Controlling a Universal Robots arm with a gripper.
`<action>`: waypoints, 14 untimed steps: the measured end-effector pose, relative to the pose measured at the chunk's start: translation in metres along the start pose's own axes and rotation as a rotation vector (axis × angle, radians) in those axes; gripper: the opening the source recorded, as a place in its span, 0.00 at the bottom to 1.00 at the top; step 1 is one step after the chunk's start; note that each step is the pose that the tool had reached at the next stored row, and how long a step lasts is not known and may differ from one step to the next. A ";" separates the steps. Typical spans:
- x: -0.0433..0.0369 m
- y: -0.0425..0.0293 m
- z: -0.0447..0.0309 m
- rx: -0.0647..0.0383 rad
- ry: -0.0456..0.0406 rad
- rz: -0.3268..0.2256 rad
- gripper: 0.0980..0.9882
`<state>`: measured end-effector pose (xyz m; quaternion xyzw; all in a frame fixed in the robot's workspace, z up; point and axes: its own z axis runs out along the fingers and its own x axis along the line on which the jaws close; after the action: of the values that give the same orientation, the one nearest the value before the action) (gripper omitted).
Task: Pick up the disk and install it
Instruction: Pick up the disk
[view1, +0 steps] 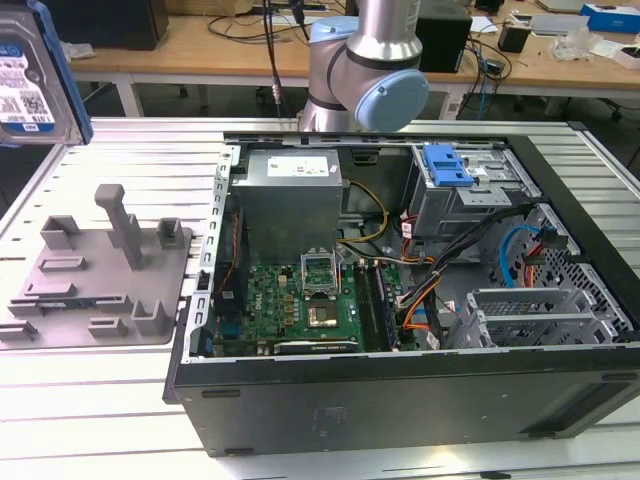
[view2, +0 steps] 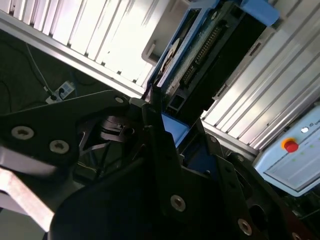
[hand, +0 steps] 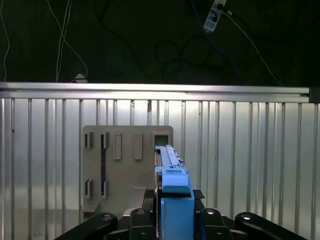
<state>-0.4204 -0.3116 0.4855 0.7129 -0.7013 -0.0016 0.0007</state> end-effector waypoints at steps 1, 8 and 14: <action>0.0000 -0.0002 -0.0075 0.000 0.0000 0.000 0.30; 0.0000 -0.0009 -0.0227 0.000 -0.0007 0.000 0.30; 0.0000 -0.0009 -0.0228 0.000 -0.0008 0.000 0.30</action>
<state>-0.4195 -0.3117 0.5083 0.7129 -0.7013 -0.0019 0.0004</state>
